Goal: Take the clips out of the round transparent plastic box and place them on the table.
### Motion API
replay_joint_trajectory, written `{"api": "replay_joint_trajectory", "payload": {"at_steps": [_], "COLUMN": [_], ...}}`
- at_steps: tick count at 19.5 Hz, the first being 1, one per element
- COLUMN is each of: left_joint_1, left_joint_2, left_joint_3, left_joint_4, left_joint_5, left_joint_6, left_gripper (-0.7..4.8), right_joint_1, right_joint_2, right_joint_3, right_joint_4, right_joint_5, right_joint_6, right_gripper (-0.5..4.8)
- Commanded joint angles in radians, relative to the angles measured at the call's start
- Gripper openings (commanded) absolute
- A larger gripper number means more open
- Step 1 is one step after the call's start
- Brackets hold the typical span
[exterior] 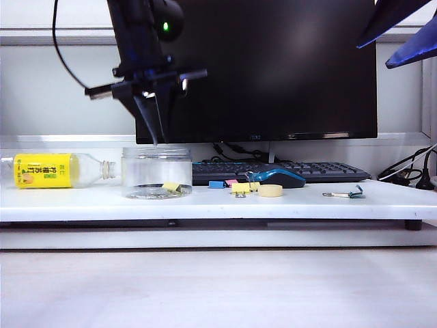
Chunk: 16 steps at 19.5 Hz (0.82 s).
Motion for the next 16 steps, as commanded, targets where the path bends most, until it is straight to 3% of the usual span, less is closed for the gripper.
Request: {"api": "replay_joint_trajectory", "payload": {"at_steps": [1, 3, 6, 9, 13, 16], "left_joint_1": [-0.002, -0.003, -0.003, -0.003, -0.021, -0.045], "left_joint_2": [-0.005, -0.001, 0.005, 0.007, 0.018, 0.034], "left_joint_3": [0.003, 0.003, 0.003, 0.003, 0.003, 0.003], "left_joint_4": [-0.003, -0.002, -0.008, -0.009, -0.038, -0.042], "left_joint_5": [-0.002, -0.002, 0.003, 0.082, 0.082, -0.011], "left_joint_6": [-0.052, -0.086, -0.218, -0.33, -0.368, -0.395], "left_gripper": [0.9, 0.9, 0.9, 0.9, 0.9, 0.9], "right_joint_1": [0.001, 0.001, 0.001, 0.001, 0.001, 0.001], "right_joint_2": [-0.003, -0.003, -0.003, -0.003, -0.003, -0.004], "right_joint_3": [0.005, 0.005, 0.005, 0.005, 0.005, 0.005], "right_joint_4": [0.012, 0.01, 0.01, 0.01, 0.01, 0.003], "right_joint_5": [-0.005, -0.005, -0.005, -0.005, -0.005, -0.005], "right_joint_6": [0.007, 0.01, 0.024, 0.025, 0.025, 0.026], "right_gripper": [2.84, 2.84, 2.84, 2.84, 2.84, 2.84]}}
